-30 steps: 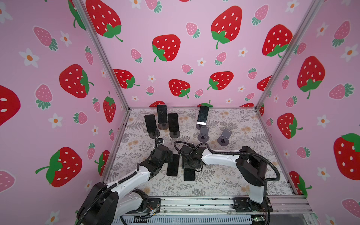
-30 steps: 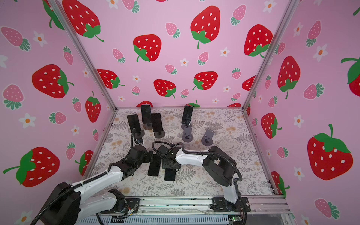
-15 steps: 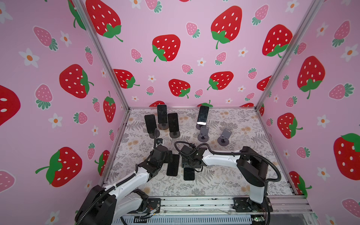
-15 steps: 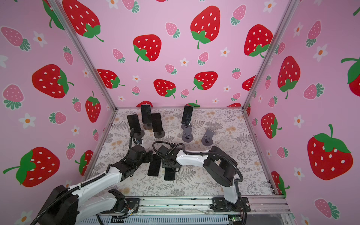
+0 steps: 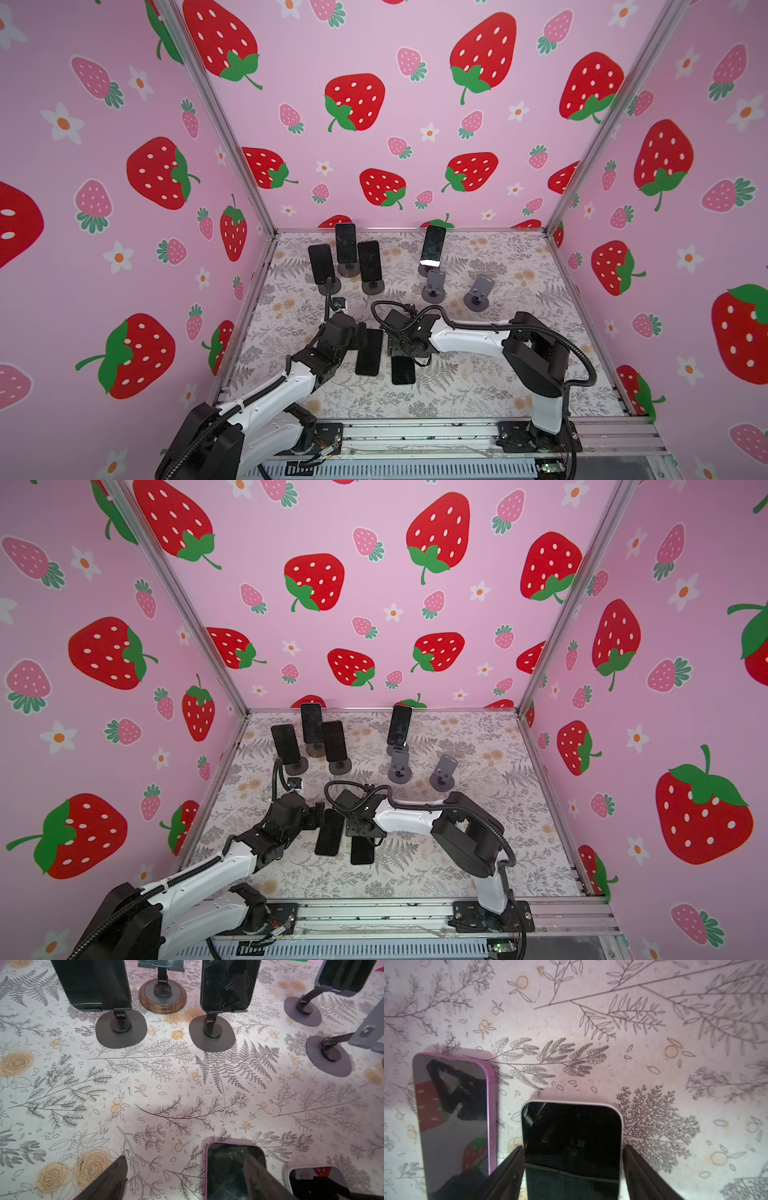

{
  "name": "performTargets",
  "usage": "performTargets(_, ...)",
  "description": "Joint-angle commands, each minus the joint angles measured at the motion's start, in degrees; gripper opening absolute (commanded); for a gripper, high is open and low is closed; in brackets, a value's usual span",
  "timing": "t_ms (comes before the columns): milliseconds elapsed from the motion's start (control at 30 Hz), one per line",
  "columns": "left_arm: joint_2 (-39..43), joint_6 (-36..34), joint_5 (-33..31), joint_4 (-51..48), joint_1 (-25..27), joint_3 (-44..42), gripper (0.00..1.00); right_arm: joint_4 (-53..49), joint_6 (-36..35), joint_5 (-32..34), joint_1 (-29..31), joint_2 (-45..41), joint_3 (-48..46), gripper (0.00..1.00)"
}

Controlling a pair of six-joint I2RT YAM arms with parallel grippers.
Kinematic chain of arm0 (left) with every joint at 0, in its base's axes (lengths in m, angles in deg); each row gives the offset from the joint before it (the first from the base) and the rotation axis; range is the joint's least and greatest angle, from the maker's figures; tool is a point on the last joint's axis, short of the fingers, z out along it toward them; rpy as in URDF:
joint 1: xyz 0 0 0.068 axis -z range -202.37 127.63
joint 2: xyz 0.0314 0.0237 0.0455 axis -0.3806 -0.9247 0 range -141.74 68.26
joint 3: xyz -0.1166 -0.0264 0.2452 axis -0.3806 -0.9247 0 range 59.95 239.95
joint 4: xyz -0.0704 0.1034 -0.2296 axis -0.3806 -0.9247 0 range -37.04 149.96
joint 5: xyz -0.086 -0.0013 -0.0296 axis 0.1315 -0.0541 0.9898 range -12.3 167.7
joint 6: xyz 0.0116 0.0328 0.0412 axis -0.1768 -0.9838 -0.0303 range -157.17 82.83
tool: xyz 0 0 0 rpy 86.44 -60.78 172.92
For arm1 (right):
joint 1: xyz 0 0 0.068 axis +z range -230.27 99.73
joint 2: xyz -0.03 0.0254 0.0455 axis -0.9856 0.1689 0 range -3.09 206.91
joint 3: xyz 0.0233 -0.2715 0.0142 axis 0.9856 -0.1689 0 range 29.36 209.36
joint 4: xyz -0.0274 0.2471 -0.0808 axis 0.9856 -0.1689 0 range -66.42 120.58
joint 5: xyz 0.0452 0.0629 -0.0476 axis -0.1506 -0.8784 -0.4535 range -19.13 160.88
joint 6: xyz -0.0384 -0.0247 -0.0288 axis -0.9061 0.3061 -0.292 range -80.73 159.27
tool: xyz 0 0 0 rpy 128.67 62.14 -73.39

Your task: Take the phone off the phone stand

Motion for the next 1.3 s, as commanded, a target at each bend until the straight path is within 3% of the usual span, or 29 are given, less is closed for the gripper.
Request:
performTargets(0, -0.09, -0.62, -0.74, 1.41, -0.34, -0.12, 0.89, -2.59, 1.72, 0.17, -0.32, 3.77, 0.22, 0.76)
performTargets(533, 2.15, -0.78, -3.75, 0.85, -0.44, -0.88, 0.89, -3.81, 0.86, 2.46, -1.95, 5.56, 3.35, 0.76)
performTargets(700, 3.17, -0.73, -1.63, 2.66, -0.43, -1.34, 0.89, -2.33, -0.87, 4.65, -3.62, 1.07, 2.55, 0.85)
performTargets(833, 6.46, 0.81, -4.15, -0.4, -0.45, -1.09, 0.89, -1.02, -3.08, 4.12, -5.73, -4.41, 2.09, 0.9)
performTargets(933, 10.32, -0.39, 1.61, 4.39, -0.35, -1.49, 0.97, 0.93, -7.07, 6.84, -7.02, -9.67, 0.72, 0.91)
performTargets(1067, 11.39, 6.32, 1.38, -3.28, -0.34, 4.98, 1.0, 5.62, -11.91, 11.43, -8.97, -16.92, -3.12, 0.91)
performTargets(1167, 11.43, 5.17, 4.71, -5.0, -0.25, 8.83, 0.99, 9.42, -15.22, 14.59, -9.95, -21.41, -5.63, 0.91)
performTargets(1267, 9.79, 5.78, 4.18, -10.64, -0.16, 15.1, 0.99, 10.46, -17.99, 19.55, -10.24, -24.89, -7.01, 0.91)
